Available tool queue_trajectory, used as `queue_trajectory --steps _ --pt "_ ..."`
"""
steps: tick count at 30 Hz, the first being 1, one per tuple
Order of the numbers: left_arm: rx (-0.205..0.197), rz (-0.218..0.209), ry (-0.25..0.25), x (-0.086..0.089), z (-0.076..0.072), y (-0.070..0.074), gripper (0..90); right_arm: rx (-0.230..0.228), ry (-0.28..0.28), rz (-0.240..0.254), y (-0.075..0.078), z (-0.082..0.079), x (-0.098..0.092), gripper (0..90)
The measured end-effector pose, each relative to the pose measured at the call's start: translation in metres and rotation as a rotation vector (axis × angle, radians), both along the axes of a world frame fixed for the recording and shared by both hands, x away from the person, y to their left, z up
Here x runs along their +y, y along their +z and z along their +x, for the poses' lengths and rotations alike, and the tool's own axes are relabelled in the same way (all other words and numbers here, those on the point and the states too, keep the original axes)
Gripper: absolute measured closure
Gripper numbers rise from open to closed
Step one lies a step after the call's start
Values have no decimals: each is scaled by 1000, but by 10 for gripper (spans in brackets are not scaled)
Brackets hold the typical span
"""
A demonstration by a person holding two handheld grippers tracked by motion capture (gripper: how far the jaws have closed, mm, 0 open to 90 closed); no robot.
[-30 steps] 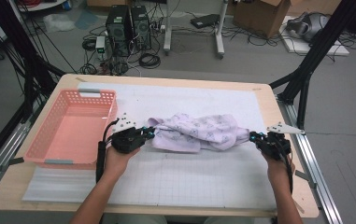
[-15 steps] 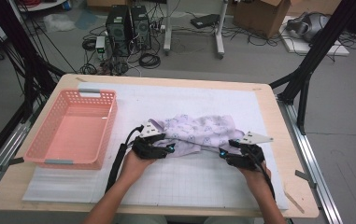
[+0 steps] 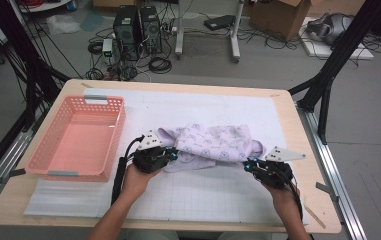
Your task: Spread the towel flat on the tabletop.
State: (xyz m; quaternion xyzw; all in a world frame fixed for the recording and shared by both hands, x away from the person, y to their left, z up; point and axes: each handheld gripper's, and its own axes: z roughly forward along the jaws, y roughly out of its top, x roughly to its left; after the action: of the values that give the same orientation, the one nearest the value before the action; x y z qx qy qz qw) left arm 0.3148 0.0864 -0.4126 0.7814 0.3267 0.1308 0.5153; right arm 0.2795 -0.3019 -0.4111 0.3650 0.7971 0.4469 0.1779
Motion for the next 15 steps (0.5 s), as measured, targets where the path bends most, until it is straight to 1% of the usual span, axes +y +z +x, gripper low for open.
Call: queue_trajectory --steps 4,6,7,9,11,12,13,14,15 --pt "-33 -34 -29 9 -14 13 856 -17 28 -2 11 -24 -7 845" --pt "-41 -54 -42 14 -19 19 857 -28 38 14 15 -36 -12 847" --pt "-49 -56 -43 15 -21 21 858 -29 42 18 17 -42 -15 847" --pt "-48 -53 -57 14 -23 22 857 -33 44 24 20 -53 -21 848" --pt "-42 -55 -78 10 -24 19 849 -20 44 27 21 -59 -26 849" --pt "-41 -60 -70 7 -24 17 810 -14 38 19 20 -61 -28 846" --pt "-36 -64 -62 6 -23 15 688 7 26 15 18 -63 -30 825" --pt "-27 -67 -52 6 -21 14 614 9 19 15 17 -63 -32 781" --pt "-26 -71 -37 6 -18 13 549 6 6 23 17 -63 -35 727"
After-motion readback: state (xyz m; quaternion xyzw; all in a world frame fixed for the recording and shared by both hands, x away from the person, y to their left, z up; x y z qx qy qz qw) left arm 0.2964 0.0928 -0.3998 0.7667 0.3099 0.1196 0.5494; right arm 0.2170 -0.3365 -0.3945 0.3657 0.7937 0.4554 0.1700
